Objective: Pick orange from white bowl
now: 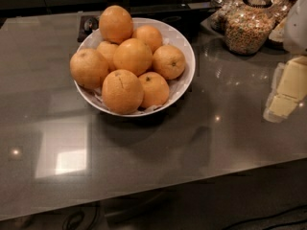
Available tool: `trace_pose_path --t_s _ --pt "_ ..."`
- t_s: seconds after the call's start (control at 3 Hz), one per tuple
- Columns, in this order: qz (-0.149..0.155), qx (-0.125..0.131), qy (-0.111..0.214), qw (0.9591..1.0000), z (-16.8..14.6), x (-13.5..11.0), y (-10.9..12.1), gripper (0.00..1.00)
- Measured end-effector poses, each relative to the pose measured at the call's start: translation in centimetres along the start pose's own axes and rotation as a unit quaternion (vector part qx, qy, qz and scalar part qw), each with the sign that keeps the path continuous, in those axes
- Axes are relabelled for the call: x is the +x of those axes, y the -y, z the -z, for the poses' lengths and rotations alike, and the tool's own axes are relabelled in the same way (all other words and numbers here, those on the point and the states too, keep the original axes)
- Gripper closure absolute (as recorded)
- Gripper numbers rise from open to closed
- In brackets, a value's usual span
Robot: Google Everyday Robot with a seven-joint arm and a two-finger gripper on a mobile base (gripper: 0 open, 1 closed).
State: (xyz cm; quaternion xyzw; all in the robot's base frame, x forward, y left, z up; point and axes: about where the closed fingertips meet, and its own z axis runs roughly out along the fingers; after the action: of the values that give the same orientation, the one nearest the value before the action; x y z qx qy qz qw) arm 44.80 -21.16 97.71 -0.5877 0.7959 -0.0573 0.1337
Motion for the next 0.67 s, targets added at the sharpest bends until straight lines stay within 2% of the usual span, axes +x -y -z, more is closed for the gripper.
trace_pose_path --t_s 0.33,0.67 --pt "0.036 -0.003 -0.046 0.9983 -0.5 -6.0 2.6 0.00" --pt "0.059 0.002 -0.048 0.9971 -0.7 -8.6 3.7 0.00"
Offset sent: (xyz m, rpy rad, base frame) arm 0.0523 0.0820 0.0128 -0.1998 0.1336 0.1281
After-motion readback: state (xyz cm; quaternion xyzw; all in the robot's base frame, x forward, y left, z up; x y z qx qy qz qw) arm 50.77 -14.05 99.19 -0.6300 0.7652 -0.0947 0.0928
